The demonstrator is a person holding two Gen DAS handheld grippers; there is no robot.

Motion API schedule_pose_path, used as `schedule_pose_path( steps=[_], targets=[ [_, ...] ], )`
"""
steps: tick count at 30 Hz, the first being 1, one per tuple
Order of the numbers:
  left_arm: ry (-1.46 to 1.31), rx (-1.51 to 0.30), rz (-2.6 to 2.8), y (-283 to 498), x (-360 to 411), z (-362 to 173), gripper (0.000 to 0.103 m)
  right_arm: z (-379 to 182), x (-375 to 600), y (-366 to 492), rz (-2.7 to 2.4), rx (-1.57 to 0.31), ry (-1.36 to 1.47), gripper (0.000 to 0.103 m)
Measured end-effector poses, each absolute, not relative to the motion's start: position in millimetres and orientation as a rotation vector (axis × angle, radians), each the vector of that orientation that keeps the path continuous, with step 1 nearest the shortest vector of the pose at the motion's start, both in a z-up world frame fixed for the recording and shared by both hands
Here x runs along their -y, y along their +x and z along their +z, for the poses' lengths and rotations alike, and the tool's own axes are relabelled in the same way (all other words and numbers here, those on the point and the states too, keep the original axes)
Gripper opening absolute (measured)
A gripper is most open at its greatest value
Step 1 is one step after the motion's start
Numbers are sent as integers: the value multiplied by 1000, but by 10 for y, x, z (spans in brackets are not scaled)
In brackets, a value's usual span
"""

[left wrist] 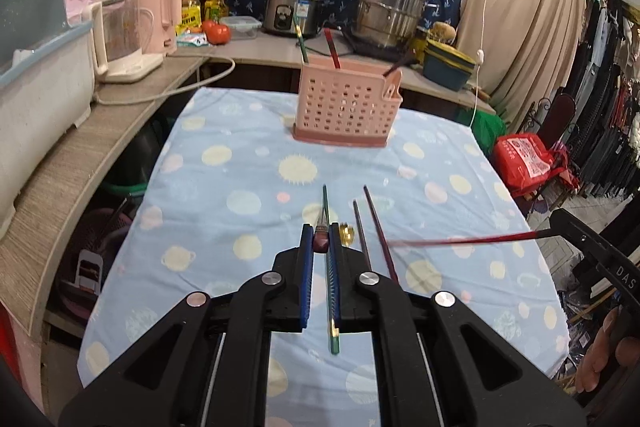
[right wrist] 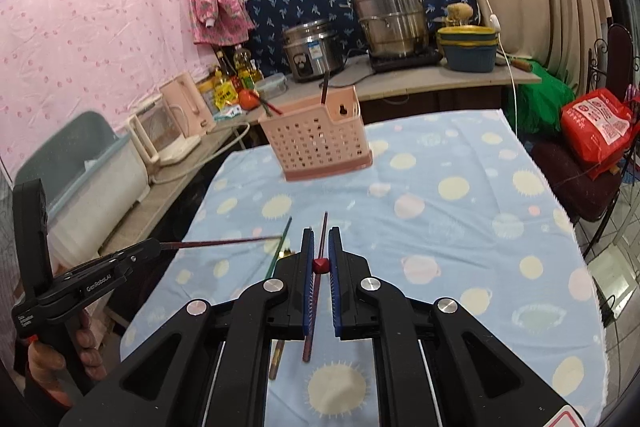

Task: Organize utensils
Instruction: 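Lift both chopsticks and carry them toward the pink holder with both tools, then lower both held chopsticks into the pink holder with both tools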

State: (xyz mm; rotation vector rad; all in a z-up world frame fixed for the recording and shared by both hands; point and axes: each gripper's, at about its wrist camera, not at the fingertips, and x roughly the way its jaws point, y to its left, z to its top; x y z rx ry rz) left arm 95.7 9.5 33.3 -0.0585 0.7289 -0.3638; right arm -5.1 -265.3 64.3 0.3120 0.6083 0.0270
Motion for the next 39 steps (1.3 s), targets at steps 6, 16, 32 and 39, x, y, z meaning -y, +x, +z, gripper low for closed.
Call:
schedule_pose_path(
  steps=[6, 16, 32, 39],
  targets=[
    [-57, -670, -364, 1065, -84, 612, 7, 845, 2730, 37, 24, -559, 311, 7],
    [-41, -576, -381, 1311, 19, 1033, 7, 1150, 2755, 303, 39, -494, 281, 7],
    [-45, -360, -419, 2318, 500, 2049, 7, 2011, 2846, 1574, 86, -348, 262, 7],
    [-69, -289, -431, 2846, 735, 2345, 7, 2299, 2888, 2303, 61, -284, 257, 7]
  ],
)
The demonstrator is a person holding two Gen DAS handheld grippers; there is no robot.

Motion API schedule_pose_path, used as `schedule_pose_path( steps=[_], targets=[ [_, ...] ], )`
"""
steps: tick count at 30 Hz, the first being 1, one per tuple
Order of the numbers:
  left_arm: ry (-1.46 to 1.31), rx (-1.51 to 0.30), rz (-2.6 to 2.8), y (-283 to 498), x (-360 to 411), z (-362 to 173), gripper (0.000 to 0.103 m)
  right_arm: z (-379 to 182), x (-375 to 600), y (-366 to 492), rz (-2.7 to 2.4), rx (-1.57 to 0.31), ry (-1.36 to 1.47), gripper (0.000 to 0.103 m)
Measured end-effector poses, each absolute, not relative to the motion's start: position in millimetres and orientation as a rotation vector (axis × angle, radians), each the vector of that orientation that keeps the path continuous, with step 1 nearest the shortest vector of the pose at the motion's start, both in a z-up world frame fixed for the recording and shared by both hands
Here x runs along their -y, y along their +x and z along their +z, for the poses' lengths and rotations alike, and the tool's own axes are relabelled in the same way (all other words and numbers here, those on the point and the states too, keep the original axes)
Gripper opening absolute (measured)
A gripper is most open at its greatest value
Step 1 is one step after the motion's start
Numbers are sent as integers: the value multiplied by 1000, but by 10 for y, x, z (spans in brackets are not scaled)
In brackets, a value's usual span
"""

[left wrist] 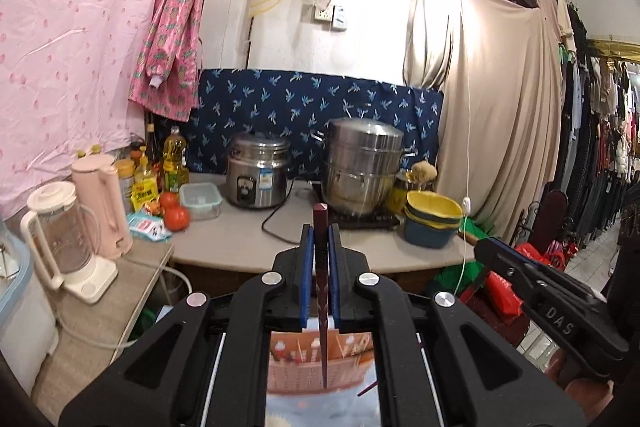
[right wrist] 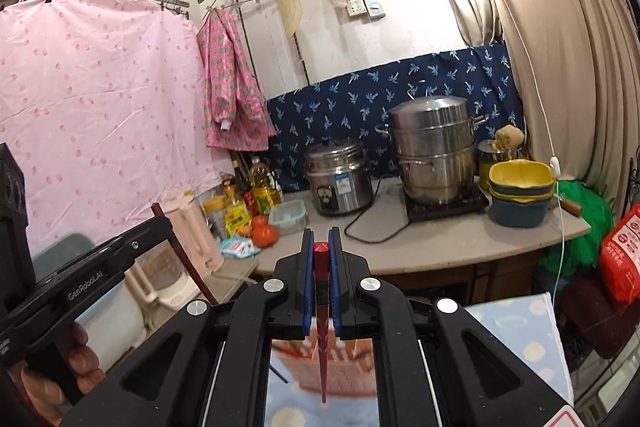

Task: Organize utensils
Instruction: 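Lower both held chopsticks into the pink holder with both tools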

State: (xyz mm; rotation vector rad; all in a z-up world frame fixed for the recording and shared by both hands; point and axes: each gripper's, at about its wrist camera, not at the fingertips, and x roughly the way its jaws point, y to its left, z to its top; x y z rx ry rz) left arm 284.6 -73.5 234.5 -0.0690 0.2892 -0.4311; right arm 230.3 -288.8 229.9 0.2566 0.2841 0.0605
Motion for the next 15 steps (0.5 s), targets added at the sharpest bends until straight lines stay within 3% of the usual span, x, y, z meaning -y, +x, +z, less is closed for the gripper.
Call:
schedule_pose_path(
  steps=[6, 15],
  targets=[
    [-65, -290, -416, 3304, 942, 2207, 7, 2188, 2973, 2828, 42, -281, 302, 7],
    [-66, -399, -405, 3812, 1043, 1629, 7, 1581, 2964, 3351, 41, -390, 316, 7]
  ],
)
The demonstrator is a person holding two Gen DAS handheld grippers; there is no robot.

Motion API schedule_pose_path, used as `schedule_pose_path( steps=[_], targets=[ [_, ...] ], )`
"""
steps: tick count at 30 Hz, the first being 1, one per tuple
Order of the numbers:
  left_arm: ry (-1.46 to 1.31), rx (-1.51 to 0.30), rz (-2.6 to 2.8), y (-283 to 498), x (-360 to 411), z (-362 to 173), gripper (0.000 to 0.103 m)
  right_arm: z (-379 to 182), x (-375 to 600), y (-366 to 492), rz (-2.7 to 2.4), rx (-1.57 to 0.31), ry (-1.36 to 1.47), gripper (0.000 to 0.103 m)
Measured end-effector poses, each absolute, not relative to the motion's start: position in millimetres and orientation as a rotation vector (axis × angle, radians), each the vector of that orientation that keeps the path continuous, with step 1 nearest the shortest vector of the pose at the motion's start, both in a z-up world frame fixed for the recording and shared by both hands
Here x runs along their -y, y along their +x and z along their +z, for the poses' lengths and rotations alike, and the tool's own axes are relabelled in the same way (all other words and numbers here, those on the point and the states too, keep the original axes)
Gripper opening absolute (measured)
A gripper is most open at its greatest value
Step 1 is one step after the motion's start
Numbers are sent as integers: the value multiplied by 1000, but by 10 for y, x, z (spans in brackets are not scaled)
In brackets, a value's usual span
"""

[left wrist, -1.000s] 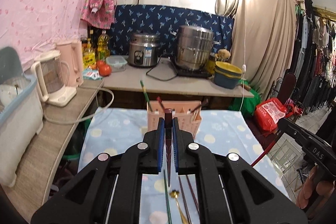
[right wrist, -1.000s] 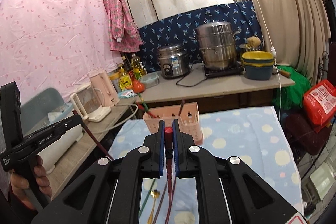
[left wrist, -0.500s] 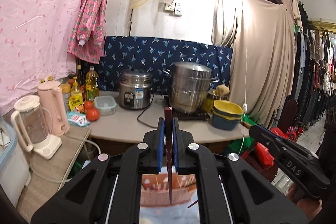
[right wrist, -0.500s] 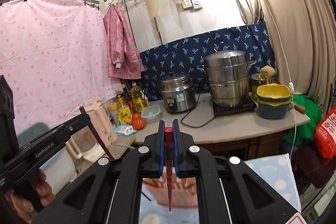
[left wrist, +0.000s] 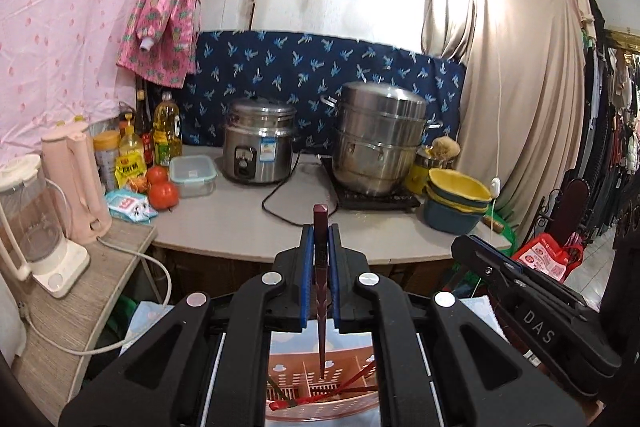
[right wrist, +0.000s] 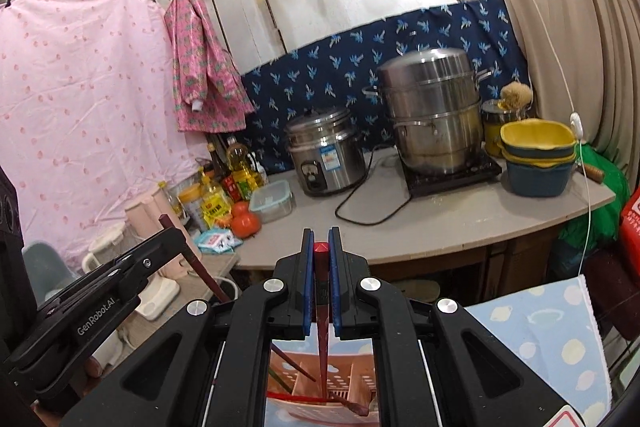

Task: Organize utensils
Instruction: 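Lower both held chopsticks into the pink holder with both tools, then open both tools and withdraw them toward the remaining utensils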

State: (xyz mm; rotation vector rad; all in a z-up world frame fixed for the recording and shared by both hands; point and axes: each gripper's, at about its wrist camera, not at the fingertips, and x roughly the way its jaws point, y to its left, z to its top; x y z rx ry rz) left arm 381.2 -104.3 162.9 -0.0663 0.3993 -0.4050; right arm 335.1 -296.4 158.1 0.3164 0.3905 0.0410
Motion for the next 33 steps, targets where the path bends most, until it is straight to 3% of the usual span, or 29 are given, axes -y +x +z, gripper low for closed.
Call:
schedule_pose_path(
  steps=[5, 6, 8, 10, 25, 33],
  targets=[
    [-67, -436, -400, 3927, 1050, 1410, 8, 1304, 2974, 3464, 42, -443, 324, 8],
    [-68, -440, -389, 3940, 1045, 1378, 8, 1261, 2983, 3453, 33, -440, 328, 14],
    [-76, -445, -376, 3964, 1019, 1341, 22, 1228, 2993, 3435, 17, -436, 331, 30],
    [-91, -448, -359, 3963, 969, 1320, 34, 1208, 3018, 3375, 11, -431, 336, 32],
    [-64, -488, -345, 3241, 650, 1181, 34, 1085, 2942, 2467, 8, -484, 279, 32],
    [-39, -598, -351, 2550, 430, 697, 34, 745, 2758, 1678, 9, -574, 247, 32]
  ],
)
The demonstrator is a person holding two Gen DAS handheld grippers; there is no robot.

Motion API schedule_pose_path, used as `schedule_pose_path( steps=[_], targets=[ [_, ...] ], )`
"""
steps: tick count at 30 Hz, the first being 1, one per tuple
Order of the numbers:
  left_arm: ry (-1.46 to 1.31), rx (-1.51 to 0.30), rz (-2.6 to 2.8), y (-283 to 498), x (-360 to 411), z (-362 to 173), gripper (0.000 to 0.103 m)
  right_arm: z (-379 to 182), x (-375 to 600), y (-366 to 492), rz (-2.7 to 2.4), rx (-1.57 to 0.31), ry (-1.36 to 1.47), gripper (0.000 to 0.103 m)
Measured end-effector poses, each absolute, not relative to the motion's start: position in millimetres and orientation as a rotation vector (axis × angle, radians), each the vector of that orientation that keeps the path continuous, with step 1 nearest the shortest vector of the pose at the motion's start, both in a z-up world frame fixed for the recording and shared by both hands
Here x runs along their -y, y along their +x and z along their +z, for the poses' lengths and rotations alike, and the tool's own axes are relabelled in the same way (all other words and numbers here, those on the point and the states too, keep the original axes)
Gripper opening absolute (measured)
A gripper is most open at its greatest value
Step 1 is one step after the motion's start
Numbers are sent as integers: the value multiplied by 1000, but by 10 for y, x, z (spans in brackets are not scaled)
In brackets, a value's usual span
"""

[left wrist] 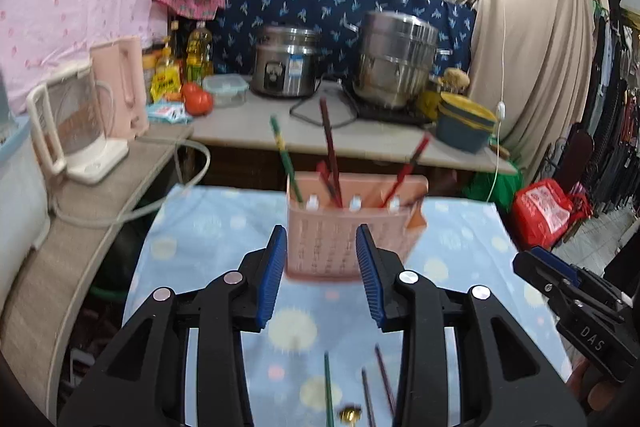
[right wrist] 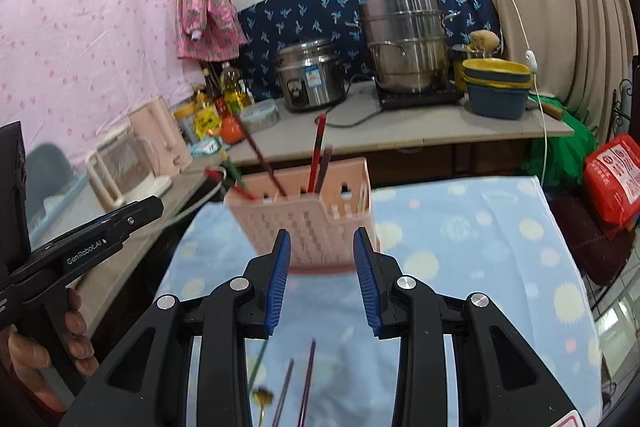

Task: Organize utensils
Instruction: 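Open both tools and withdraw them toward the remaining utensils, then grasp a dark red chopstick with the right tool while the left grasps the green chopstick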

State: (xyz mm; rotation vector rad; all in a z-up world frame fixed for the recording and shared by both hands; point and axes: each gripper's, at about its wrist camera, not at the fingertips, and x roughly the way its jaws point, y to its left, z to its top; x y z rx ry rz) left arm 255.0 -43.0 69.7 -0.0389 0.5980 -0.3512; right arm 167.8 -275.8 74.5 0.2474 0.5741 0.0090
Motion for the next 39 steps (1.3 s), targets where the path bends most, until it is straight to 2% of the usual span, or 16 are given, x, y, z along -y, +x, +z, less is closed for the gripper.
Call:
schedule_pose_path(
  steps=[11, 21, 34, 39],
  targets=[
    [-22, -812, -327, 1613, 139, -291, 34, -79, 2403, 637, 24, -765, 225, 32],
    [-6, -937, -335, 1072, 88, -889, 34, -626, 2137, 246, 53, -892, 205, 32],
    [12, -973, -359, 912, 144, -1049, 36, -800, 1910, 275, 89, -926, 172, 31],
    [22, -977, -365, 903, 190, -1079, 36, -868, 1910, 301, 87, -943, 167, 20]
  ],
)
